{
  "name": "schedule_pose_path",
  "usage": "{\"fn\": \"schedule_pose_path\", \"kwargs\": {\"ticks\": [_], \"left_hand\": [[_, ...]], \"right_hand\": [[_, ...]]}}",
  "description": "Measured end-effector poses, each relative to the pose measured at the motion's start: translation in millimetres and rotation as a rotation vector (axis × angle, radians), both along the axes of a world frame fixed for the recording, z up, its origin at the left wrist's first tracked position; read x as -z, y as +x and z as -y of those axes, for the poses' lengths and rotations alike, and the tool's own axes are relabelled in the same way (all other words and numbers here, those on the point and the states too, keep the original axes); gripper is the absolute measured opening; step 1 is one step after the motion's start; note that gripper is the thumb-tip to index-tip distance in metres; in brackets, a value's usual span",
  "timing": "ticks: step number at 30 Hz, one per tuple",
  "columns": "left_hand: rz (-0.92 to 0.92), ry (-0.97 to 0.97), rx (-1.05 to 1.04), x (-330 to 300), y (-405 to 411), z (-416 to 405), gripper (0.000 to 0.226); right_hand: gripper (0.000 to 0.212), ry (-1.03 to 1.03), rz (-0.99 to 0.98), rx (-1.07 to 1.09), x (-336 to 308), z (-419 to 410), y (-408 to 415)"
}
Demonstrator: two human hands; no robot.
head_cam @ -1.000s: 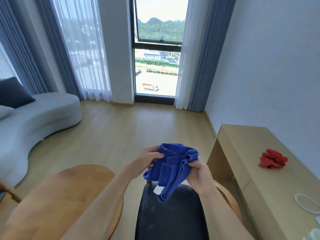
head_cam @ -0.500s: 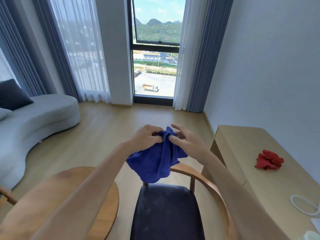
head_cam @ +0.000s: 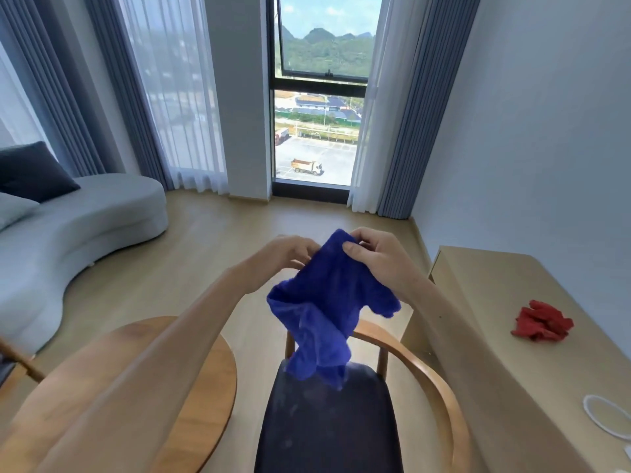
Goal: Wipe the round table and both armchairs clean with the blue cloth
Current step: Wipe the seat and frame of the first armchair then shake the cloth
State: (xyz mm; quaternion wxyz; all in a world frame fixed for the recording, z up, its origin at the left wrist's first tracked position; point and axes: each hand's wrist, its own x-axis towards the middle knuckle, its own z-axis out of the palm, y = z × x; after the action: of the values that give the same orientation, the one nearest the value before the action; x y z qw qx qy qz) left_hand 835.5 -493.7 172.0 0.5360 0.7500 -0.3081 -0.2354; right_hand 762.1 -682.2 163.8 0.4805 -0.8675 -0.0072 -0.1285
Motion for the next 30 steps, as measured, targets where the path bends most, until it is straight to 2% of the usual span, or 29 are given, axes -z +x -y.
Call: {"fn": "schedule_pose_path", "kwargs": {"ticks": [5,7,15,19,26,28,30], "left_hand": [[0.274,0.051,-0.021,3,2,10,0.02],[0.321,0.088,-0.017,10,5,13,0.018],[0.356,0.291,-0.004,54,12,16,0.024],[0.337,0.316,-0.004,72,6,14,0.014],[0.415,0.367,0.001,44,17,6,0.024],[0.442,0.392,0.011,35,19,6,0.029],[0.481,0.41,0.019,29,20,9,0.036]], "right_hand": [[0.013,-0.139,0.029,-0.073,-16,-5,6],[0.013,-0.098,0.066,-0.029,-17,-2,5],[0.018,0.065,0.161,0.093,-34,19,-1],[0.017,0.187,0.202,0.161,-38,34,-9],[0.021,-0.034,0.102,0.354,-5,82,-33],[0.022,-0.086,0.024,0.342,15,91,-40],[0.031,-0.171,-0.056,0.29,31,94,-45]]}}
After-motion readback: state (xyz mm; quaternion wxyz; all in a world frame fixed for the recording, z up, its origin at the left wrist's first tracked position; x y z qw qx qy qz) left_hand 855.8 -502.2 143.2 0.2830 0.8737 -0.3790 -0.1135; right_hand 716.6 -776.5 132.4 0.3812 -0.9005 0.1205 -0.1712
